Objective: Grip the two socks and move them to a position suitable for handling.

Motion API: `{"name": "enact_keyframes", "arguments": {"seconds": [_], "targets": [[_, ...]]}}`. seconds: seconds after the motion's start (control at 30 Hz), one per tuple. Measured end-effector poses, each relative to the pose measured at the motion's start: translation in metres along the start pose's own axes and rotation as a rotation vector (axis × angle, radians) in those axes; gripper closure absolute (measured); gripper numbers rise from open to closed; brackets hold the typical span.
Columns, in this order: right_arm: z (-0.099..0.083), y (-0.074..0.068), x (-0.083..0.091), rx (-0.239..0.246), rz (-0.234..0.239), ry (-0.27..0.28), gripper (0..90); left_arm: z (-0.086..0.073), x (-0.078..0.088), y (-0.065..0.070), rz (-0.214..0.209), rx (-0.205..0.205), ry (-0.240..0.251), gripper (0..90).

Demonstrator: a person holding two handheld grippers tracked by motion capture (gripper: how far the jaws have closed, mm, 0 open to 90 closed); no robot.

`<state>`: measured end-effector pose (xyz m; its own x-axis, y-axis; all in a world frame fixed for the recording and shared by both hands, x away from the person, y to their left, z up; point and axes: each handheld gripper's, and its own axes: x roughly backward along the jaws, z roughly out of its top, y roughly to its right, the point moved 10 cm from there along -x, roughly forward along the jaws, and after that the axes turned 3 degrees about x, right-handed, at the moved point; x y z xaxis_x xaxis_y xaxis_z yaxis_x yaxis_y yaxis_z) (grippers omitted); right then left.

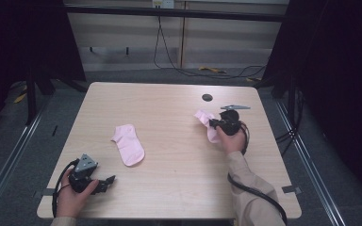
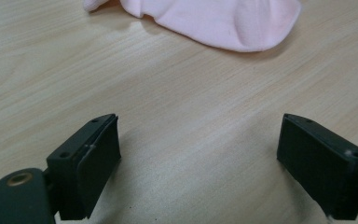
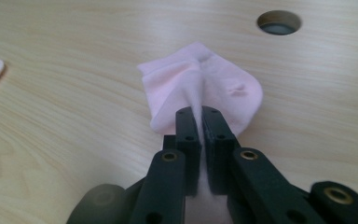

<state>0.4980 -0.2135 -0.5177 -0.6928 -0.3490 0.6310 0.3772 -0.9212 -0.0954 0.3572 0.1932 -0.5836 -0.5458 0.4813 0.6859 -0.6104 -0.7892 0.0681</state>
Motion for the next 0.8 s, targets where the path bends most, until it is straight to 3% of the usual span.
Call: {"name": "enact_keyframes", "arguments": {"seconds": [0.1,0.2,0.33,0.4,0.43,0.47,0.53,0.6,0.67,0.73,0.8], "targets": [[0.002,0.009,0.015,-0.003,-0.022,0.02,86.5,0.0,0.0,0.0,-0.002,0.0,0.0,12.6],[0.003,0.03,0.042,-0.003,-0.1,0.055,86.4,0.0,0.0,0.001,-0.001,0.003,0.004,12.6],[0.003,0.036,0.052,-0.037,-0.121,0.075,86.4,0.001,-0.001,0.001,0.0,0.012,0.008,12.5],[0.0,0.021,0.046,-0.065,-0.058,0.07,81.4,0.001,-0.001,0.001,0.0,0.007,0.005,12.4],[-0.004,0.005,0.038,-0.057,-0.004,0.048,67.3,0.001,-0.001,0.001,0.0,0.008,0.005,12.4],[-0.012,-0.022,0.026,-0.039,0.092,-0.015,52.4,0.001,-0.001,0.001,0.0,0.008,0.006,12.3],[-0.018,-0.053,0.017,0.007,0.166,-0.028,52.8,0.001,-0.001,0.001,0.0,0.009,0.006,12.3],[-0.017,-0.073,0.014,0.062,0.186,-0.01,52.9,0.001,-0.001,0.002,-0.004,0.012,0.01,12.4],[-0.016,-0.074,0.015,0.076,0.182,-0.003,58.0,0.001,-0.001,0.003,-0.004,0.012,0.011,12.4],[-0.022,-0.067,0.019,0.132,0.148,-0.026,64.5,0.001,-0.001,0.003,-0.005,0.013,0.01,12.3],[-0.026,-0.067,0.019,0.126,0.162,-0.042,65.5,0.001,-0.001,0.002,-0.006,0.014,0.01,12.3]]}}
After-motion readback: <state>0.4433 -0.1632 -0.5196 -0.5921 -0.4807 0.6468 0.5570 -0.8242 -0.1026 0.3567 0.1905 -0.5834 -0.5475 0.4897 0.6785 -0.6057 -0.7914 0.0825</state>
